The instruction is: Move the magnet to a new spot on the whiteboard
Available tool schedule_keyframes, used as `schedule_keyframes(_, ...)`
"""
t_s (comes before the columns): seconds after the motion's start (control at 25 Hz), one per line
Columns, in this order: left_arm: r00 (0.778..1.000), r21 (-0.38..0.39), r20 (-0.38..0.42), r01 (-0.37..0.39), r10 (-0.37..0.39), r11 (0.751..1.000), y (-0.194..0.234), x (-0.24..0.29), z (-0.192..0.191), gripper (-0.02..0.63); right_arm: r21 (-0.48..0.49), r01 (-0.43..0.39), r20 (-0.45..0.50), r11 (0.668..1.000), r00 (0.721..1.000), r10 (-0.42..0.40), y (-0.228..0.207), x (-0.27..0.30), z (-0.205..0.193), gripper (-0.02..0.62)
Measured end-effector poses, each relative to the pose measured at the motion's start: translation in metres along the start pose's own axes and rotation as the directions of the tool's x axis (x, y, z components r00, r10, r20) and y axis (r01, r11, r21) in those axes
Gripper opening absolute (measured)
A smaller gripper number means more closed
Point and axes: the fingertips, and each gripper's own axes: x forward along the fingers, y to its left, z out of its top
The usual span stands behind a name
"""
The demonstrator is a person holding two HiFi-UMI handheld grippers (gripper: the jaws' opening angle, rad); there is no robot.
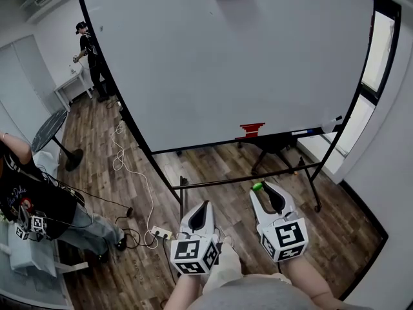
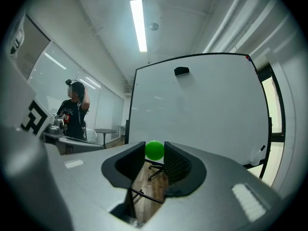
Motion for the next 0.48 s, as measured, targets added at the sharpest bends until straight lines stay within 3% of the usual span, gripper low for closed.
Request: schedule_keyframes(0.48, 1.000, 0.003, 0.003, 0.012, -0.012, 1.000, 0.0007, -0.0026, 0.0030, 0.002, -0.013, -0.006, 0.035, 1.000, 0.999, 0.006, 0.0072, -0.0060, 0.0111, 0.123)
